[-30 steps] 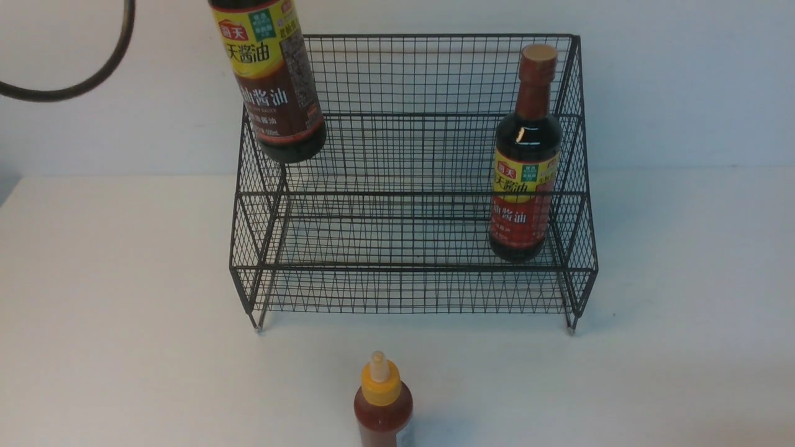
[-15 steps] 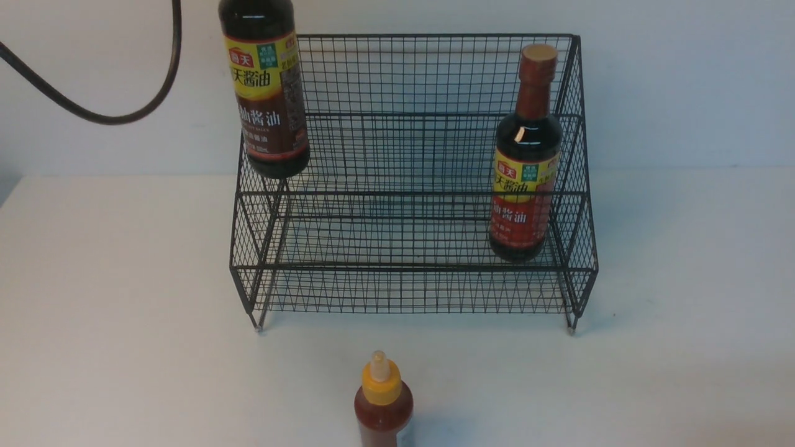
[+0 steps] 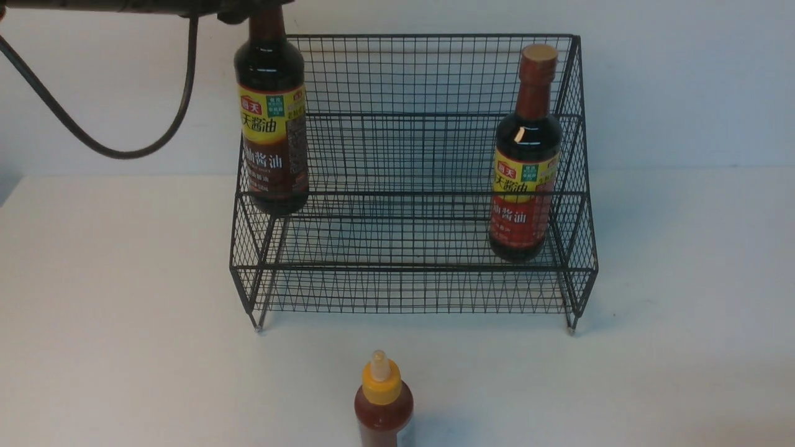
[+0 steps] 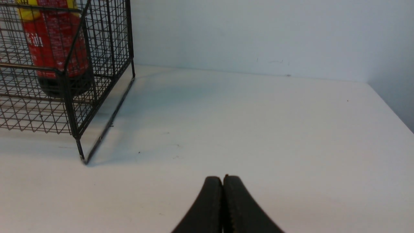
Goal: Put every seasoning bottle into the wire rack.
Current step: Use the left arm to put the condiment bottle back on the shelf, then use the left arm to grab the condiment bottle closest to it
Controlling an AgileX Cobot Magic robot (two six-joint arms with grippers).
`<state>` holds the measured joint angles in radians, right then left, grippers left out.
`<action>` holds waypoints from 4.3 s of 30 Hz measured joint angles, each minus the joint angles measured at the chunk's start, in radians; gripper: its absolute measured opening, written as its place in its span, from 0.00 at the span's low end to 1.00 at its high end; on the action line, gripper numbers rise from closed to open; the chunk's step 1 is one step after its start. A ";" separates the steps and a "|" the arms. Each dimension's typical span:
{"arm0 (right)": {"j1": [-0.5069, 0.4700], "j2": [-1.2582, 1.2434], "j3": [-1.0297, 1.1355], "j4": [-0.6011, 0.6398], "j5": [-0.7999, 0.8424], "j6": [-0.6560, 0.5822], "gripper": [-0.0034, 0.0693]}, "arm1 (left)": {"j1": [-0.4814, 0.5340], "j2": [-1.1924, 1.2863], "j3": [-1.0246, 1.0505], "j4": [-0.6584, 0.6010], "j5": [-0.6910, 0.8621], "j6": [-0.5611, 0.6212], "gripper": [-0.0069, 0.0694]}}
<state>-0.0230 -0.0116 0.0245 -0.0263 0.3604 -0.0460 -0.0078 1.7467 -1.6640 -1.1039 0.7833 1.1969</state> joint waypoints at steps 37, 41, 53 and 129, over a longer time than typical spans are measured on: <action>0.000 0.000 0.000 0.000 0.000 -0.008 0.03 | -0.001 0.094 -0.014 0.160 0.068 -0.159 0.48; 0.000 0.000 0.000 0.000 0.000 -0.008 0.03 | -0.001 0.095 -0.014 0.177 0.034 -0.160 0.59; 0.000 0.000 0.000 0.000 0.000 -0.008 0.03 | -0.001 0.034 -0.014 0.160 0.005 -0.160 0.83; 0.000 0.000 0.000 0.000 0.000 -0.003 0.03 | 0.000 -0.917 1.197 -0.046 0.231 -0.036 0.43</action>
<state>-0.0230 -0.0116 0.0245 -0.0263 0.3604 -0.0494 -0.0079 0.8295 -0.4673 -1.1497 1.0144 1.1611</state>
